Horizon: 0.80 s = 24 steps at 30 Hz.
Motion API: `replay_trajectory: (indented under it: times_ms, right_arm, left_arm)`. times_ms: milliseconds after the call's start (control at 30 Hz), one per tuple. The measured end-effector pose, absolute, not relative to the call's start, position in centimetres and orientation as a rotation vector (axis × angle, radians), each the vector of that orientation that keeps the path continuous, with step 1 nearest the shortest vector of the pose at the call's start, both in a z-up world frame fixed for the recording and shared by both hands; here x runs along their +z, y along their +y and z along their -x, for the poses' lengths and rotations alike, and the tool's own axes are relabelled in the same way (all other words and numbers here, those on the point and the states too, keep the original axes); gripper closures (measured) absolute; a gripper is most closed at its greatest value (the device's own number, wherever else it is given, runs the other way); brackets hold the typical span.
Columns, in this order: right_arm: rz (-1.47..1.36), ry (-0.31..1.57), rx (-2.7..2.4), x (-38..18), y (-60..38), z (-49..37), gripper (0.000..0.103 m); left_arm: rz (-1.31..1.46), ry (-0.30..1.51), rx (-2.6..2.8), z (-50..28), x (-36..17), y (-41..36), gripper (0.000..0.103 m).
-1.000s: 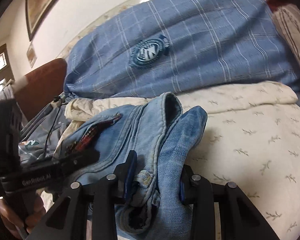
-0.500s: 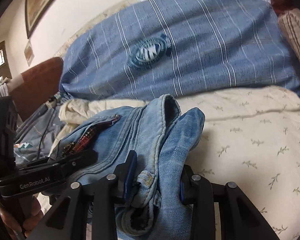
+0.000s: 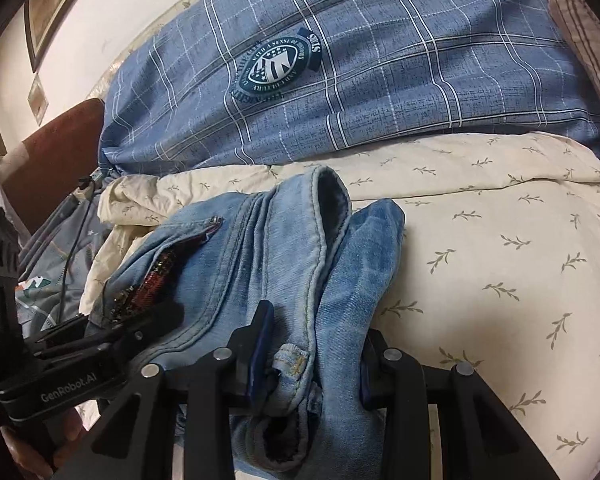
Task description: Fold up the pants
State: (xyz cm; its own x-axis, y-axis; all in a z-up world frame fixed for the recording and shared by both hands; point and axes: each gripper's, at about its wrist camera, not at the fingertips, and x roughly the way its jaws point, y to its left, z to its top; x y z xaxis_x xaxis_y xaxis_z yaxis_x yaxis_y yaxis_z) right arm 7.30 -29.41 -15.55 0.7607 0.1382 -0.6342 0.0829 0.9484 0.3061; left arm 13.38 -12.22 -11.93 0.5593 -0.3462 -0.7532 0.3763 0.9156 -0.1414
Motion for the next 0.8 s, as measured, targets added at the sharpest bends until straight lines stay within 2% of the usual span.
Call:
replay_trajectory:
  times_ms: [333,400,467,800]
  right_arm:
    - [-0.364,0.745,0.026,-16.1,-30.0,-7.4,0.063]
    - [-0.365,0.754,0.017,-16.2,-30.0,-7.4,0.057]
    - [-0.369,0.765,0.013,-16.4,-30.1,-7.4,0.055]
    - [-0.384,0.784,0.016,-16.5,-30.7,-7.1,0.051]
  left_arm:
    - [-0.08,0.886,-0.396,-13.3,-12.0,-12.7,0.036]
    - [-0.083,0.887,-0.388,-13.2,-12.1,-12.6,0.035]
    - [-0.087,0.887,-0.379,-13.2,-12.1,-12.6,0.033]
    - [-0.118,0.86,-0.346,-12.5,-12.0,-12.9,0.03]
